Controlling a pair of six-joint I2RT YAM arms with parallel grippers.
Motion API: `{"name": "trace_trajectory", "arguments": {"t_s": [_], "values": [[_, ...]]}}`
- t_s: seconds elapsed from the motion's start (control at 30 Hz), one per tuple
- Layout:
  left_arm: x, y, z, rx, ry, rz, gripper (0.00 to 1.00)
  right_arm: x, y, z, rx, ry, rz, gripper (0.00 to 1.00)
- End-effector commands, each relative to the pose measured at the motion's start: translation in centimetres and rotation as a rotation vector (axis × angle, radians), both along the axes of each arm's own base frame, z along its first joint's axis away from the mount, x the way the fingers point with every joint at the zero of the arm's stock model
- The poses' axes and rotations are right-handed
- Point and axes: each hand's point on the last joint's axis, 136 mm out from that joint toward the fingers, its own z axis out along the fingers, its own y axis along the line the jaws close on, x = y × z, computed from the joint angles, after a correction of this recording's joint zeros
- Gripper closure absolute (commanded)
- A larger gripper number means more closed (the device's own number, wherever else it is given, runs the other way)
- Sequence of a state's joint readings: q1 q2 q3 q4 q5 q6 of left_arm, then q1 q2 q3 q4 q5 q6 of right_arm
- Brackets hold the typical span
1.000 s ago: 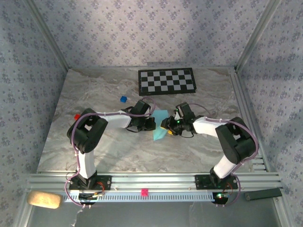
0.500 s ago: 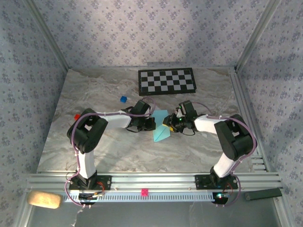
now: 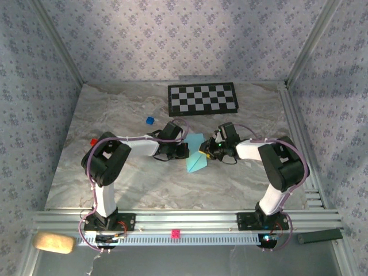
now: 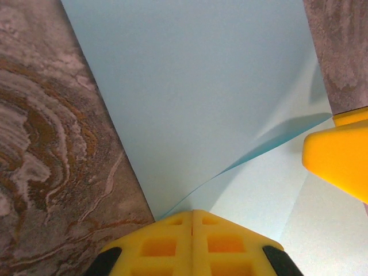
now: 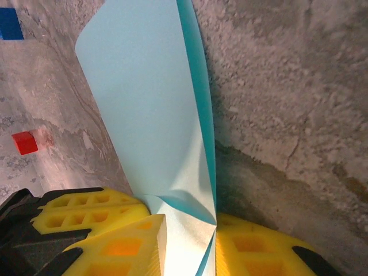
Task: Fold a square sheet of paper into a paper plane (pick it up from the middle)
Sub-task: Turn over the paper at the center of the table.
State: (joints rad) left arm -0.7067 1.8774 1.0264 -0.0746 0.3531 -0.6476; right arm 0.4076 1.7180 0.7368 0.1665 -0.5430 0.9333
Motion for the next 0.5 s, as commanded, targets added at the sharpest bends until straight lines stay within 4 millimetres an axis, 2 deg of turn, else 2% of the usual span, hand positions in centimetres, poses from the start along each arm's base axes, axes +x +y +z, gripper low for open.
{"name": "trace_trajectory", "arguments": {"t_s": [0.0, 0.47], "values": [[-1.87, 1.33, -2.38, 0.056, 0.079, -0.002, 0.96, -0.38, -0.19, -0.62, 0.009, -0.002, 0.014, 0.75], [-1.68, 1.22, -1.55, 0.027, 0.042, 0.0, 0.93, -0.25, -0.34, -0.04, 0.048, -0.048, 0.025, 0.91]]}}
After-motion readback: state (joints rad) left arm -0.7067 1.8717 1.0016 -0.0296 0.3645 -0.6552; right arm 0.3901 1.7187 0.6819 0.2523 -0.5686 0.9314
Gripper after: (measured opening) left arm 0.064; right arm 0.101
